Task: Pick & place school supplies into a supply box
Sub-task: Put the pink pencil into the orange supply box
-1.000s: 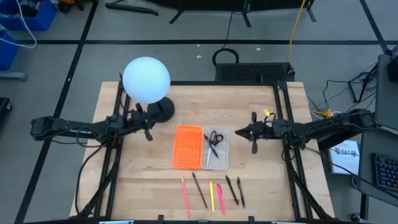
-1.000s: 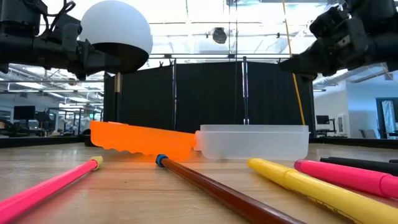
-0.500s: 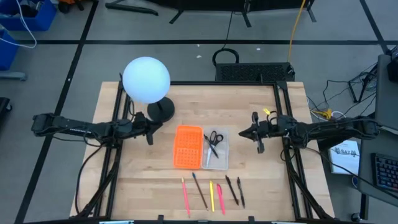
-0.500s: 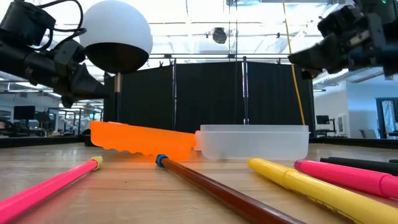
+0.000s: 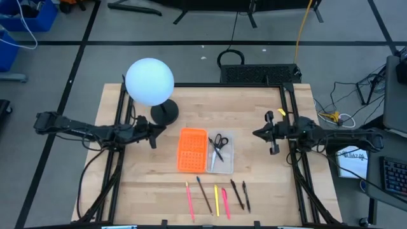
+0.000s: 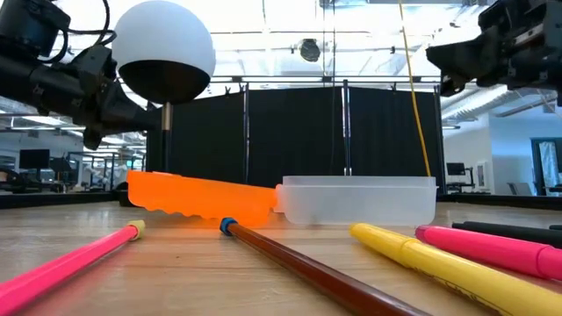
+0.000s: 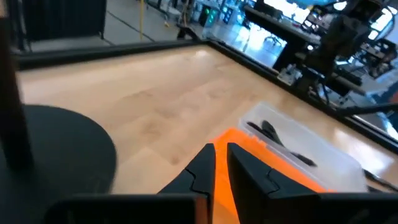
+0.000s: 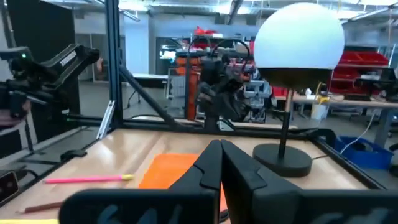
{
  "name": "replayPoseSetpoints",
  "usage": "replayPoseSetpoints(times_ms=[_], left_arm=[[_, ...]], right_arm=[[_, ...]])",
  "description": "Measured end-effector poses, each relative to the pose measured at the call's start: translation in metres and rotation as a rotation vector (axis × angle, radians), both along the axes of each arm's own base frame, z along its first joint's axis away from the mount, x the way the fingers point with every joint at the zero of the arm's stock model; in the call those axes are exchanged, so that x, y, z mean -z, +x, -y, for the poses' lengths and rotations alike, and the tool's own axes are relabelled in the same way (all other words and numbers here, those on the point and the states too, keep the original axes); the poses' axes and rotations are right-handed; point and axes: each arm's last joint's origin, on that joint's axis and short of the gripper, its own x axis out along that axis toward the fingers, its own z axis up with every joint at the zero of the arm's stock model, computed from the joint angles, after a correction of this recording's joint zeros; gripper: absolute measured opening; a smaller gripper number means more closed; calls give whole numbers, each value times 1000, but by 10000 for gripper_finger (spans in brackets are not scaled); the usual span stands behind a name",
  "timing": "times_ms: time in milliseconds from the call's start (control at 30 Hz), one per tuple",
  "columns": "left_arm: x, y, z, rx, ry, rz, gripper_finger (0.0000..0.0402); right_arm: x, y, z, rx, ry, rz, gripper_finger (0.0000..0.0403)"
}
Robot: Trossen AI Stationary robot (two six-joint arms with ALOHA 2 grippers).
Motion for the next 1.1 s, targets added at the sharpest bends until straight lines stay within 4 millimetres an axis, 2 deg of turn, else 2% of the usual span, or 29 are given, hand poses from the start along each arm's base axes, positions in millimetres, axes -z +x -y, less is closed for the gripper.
replayPoseSetpoints(times_ms=[100, 233, 367, 467, 600, 733, 933, 1100], left_arm=[[-14, 5, 9, 2, -34, -55, 8], [-42, 21, 31, 3, -52, -179, 5], [-68, 50, 63, 88, -15, -326, 5], [-78, 78, 89, 167, 7, -425, 4], [-81, 122, 118, 303, 15, -553, 5], [-76, 161, 142, 426, 54, -675, 19], [-76, 209, 172, 549, 58, -824, 26], [-76, 236, 194, 642, 100, -946, 33]], right_arm=[[-2, -2, 0, 2, -6, 23, 0], [-4, -2, 0, 7, -38, 40, 0], [-4, -2, 0, 13, -74, 52, 0], [-5, -2, 0, 13, -76, 53, 0], [-5, -2, 0, 8, -49, 55, 0], [-6, -3, 0, -5, 23, 64, 0], [-9, -3, 0, -20, 98, 82, 0], [-6, -2, 0, -19, 104, 55, 0]])
